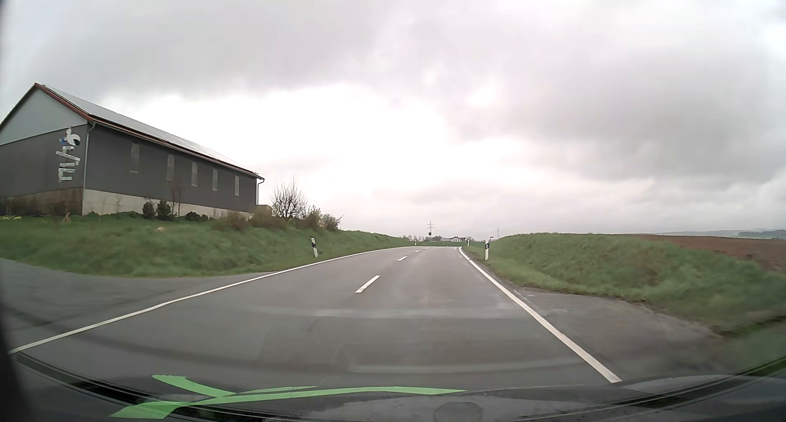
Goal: Follow the waypoints while adhering to traffic rules and regulations
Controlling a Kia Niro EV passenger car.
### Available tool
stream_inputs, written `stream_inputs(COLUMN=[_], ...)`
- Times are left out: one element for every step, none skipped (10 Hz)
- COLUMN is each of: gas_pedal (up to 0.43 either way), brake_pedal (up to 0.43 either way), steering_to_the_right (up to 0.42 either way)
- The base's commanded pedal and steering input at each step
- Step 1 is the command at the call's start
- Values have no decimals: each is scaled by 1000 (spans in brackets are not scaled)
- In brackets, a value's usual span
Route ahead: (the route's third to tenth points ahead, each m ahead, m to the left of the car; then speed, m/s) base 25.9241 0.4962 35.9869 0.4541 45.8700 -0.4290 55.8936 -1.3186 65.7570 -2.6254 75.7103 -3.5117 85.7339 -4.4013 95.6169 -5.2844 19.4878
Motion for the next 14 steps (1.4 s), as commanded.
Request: stream_inputs(gas_pedal=[130,169,169,189,228,228,228,220,209,197,197,197,177,157], brake_pedal=[0,0,0,0,0,0,0,0,0,0,0,0,0,0], steering_to_the_right=[9,9,10,11,11,12,11,12,11,9,7,7,8,8])
